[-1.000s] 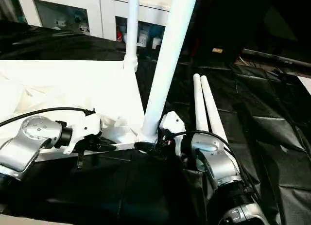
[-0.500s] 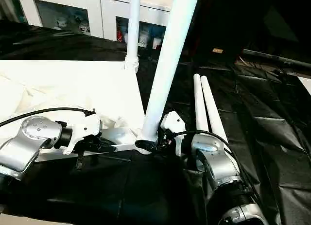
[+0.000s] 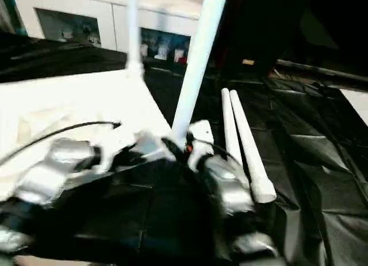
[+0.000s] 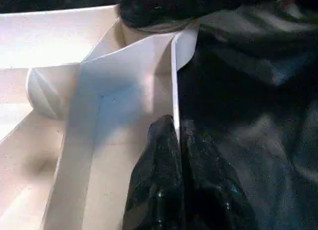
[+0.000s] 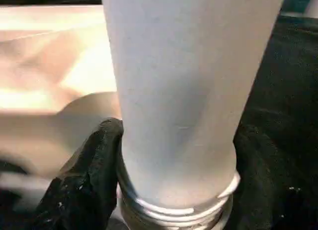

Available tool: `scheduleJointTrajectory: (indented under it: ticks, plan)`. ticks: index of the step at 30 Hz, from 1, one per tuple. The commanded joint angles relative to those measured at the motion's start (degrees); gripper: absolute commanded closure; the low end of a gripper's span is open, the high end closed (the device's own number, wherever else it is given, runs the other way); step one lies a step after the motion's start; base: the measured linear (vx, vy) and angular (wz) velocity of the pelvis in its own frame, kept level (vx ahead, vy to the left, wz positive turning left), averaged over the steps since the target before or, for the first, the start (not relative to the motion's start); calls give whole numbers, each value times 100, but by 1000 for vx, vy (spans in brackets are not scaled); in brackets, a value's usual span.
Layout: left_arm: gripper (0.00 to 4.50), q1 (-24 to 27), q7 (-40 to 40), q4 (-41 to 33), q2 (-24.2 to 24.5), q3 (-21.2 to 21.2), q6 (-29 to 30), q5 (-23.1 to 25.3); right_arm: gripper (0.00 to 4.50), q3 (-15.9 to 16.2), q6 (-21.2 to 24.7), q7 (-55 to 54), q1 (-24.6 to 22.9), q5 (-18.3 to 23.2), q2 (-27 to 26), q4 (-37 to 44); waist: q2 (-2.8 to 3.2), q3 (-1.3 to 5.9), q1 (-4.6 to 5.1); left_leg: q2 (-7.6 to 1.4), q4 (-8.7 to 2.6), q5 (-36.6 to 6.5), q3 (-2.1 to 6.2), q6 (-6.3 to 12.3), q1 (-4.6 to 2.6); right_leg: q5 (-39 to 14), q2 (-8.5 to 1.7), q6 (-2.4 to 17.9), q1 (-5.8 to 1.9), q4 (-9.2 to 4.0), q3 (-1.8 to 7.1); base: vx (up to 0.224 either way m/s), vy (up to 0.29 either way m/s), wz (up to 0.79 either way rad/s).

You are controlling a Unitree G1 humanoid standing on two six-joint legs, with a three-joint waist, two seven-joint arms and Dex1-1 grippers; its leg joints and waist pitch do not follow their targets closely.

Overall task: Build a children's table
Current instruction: Rotate leg to tighten

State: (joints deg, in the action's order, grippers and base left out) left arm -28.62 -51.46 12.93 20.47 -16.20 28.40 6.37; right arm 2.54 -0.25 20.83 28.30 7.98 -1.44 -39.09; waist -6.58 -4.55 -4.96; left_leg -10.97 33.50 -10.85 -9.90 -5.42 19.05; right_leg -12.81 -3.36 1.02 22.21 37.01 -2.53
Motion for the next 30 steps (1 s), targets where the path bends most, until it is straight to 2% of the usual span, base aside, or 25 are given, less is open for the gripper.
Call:
scheduleJointTrajectory:
  ticks: [1, 6, 8, 11, 14, 16, 18, 20, 21, 22, 24, 25, 28, 30]
  plan:
    - [450, -53, 621, 190, -361, 23, 165, -95, 176, 47, 273, -348, -79, -63, -202, -561, 56, 243, 7, -210, -457, -1677, 110, -140, -24, -2518, -504, 663, -110, -647, 293, 0, 0, 0]
    - [450, -129, 652, 248, -441, -102, 188, 97, 176, 137, 95, -249, 65, -163, -365, -738, 58, 277, -6, -212, -469, -1599, 114, -37, 16, -2292, -497, 561, -114, -642, 302, 0, 0, 0]
    - [450, -116, 637, 226, -418, -103, 223, 95, 106, 123, 18, -72, 46, -106, -357, -673, 52, 277, -3, -214, -473, -1650, 117, -38, 15, -2301, -496, 565, -108, -645, 299, 0, 0, 0]
    - [450, -88, 529, 193, -284, -119, 249, 96, 104, 57, -89, 384, 21, 85, -259, -449, 55, 288, -6, -220, -475, -1658, 118, 29, 31, -2152, -495, 618, -116, -636, 304, 0, 0, 0]
    - [450, -47, 288, 176, -111, -136, 141, 44, 65, 218, 45, 967, -37, 115, 22, -85, 46, 281, -16, -218, -480, -1618, 115, 63, 37, -2180, -487, 626, -126, -644, 303, 0, 0, 0]
    - [450, -2, 5, 157, 54, -158, -76, 1, 61, 329, 130, 1464, -117, 179, 292, 249, 44, 295, -27, -216, -473, -1512, 113, 111, 52, -2096, -489, 627, -151, -643, 305, 0, 0, 0]
    - [450, 58, -385, 127, 286, -178, -248, -86, 61, 513, 166, 2117, -243, 215, 692, 609, 33, 314, -54, -210, -452, -1201, 93, 217, 75, -1778, -486, 662, -177, -622, 312, 0, 0, 0]
    - [450, 137, -824, 28, 509, -210, -513, -237, 61, 629, 157, 2638, -359, 214, 994, 805, 27, 335, -60, -213, -445, -931, 88, 282, 92, -1390, -477, 772, -199, -587, 304, 0, 0, 0]
    - [450, 183, -1083, -13, 652, -220, -818, -336, 61, 673, 172, 2913, -421, 237, 1164, 921, 25, 366, -84, -205, -408, -531, 79, 359, 110, -708, -461, 912, -231, -521, 292, 0, 0, 0]
    - [450, 202, -1189, -28, 712, -224, -952, -378, 61, 689, 180, 3026, -447, 248, 1235, 972, 25, 366, -84, -205, -408, -531, 79, 359, 110, -708, -461, 912, -231, -521, 292, 0, 0, 0]
    - [450, 231, -1392, -66, 851, -229, -1064, -454, 61, 710, 206, 3235, -489, 267, 1360, 1075, 40, 374, -56, -209, -390, -370, 56, 471, 96, -137, -423, 1120, -212, -453, 274, 0, 0, 0]
    - [450, 254, -1583, -88, 938, -223, -1196, -539, 61, 737, 227, 3354, -513, 270, 1442, 1155, 40, 386, -52, -206, -381, -296, 52, 513, 107, 61, -429, 1216, -229, -423, 273, 0, 0, 0]
    - [450, 317, -1974, -225, 1077, -123, -1186, -831, 61, 879, 272, 3709, -582, 271, 1648, 1361, 56, 387, -51, -222, -378, -208, 42, 565, 75, 406, -425, 1393, -224, -386, 263, 0, 0, 0]
    - [450, 326, -2068, -260, 1109, -92, -1214, -912, 61, 924, 274, 3803, -605, 248, 1699, 1412, 42, 379, -47, -220, -383, -254, 37, 564, 83, 398, -430, 1442, -236, -393, 261, 0, 0, 0]
